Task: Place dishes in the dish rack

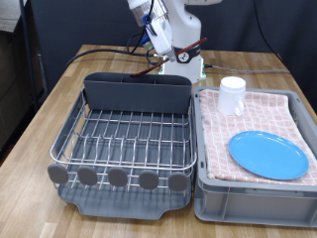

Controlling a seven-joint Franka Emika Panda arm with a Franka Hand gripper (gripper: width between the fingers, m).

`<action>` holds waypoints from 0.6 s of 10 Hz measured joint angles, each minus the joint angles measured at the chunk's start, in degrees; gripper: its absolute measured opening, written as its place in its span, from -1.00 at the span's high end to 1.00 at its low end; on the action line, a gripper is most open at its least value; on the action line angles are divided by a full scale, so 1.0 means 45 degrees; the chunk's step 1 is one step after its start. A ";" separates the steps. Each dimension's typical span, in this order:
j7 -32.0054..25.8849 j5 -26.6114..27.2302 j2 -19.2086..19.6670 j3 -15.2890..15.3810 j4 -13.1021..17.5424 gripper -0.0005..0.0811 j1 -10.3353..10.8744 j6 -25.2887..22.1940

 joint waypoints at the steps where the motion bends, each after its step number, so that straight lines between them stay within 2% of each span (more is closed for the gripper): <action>1: -0.0306 0.0123 0.0157 -0.0251 0.0069 0.78 0.0065 -0.0100; 4: -0.0977 0.0617 0.0882 -0.0830 0.0207 0.78 0.0365 -0.0076; 6: -0.0977 0.0702 0.1341 -0.0834 0.0209 0.78 0.0379 0.0684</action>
